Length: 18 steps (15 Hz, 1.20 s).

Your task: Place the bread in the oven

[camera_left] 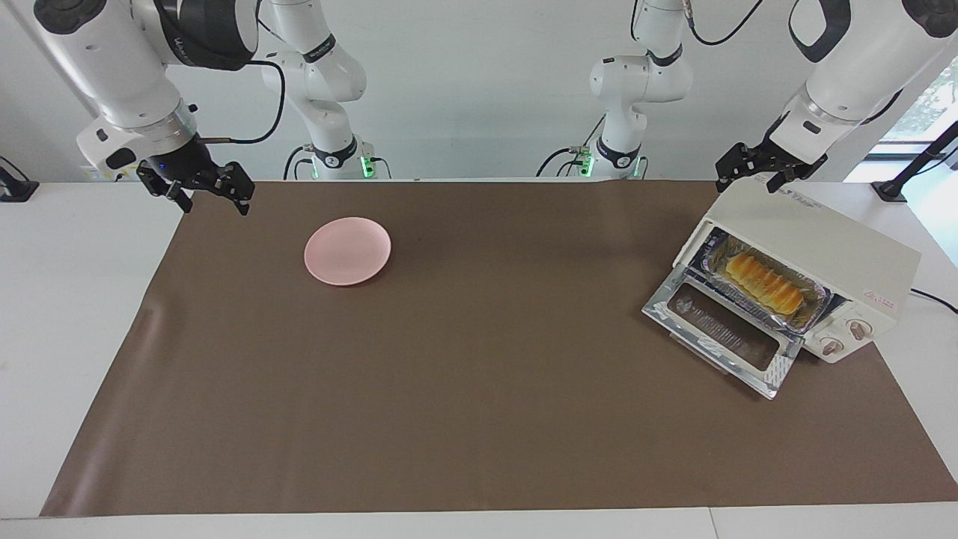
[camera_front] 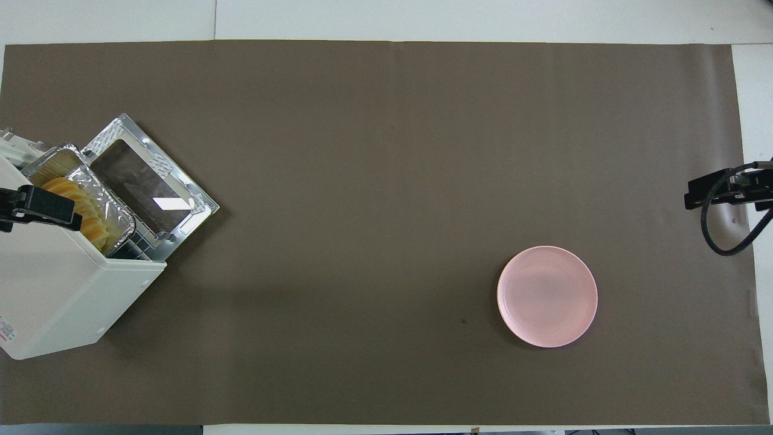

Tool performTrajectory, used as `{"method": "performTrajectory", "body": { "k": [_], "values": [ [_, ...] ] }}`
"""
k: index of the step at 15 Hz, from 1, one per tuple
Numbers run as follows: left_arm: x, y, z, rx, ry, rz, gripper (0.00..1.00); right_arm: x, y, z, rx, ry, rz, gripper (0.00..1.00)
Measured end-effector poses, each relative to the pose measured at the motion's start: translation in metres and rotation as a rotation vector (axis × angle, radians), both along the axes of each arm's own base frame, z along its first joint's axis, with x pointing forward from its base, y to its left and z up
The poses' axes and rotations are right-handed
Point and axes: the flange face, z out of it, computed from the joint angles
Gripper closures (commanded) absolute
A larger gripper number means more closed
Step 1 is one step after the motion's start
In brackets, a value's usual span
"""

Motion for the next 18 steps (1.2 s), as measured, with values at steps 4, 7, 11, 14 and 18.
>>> {"method": "performTrajectory", "body": {
  "k": [4,7,11,14,18],
  "values": [
    [0.001,-0.009,-0.001,-0.005,-0.006,-0.060,0.00,0.000,0.000,0.000,0.000,0.000,0.000,0.00],
    [0.001,-0.021,-0.001,-0.004,-0.014,-0.081,0.00,0.000,0.000,0.000,0.000,0.000,0.000,0.00],
    [0.002,-0.033,-0.004,-0.004,-0.010,-0.107,0.00,0.000,0.000,0.000,0.000,0.000,0.000,0.00],
    [0.002,-0.037,-0.004,-0.004,-0.010,-0.114,0.00,0.000,0.000,0.000,0.000,0.000,0.000,0.00],
    [0.002,-0.037,-0.004,-0.004,-0.010,-0.115,0.00,0.000,0.000,0.000,0.000,0.000,0.000,0.00]
  ]
}}
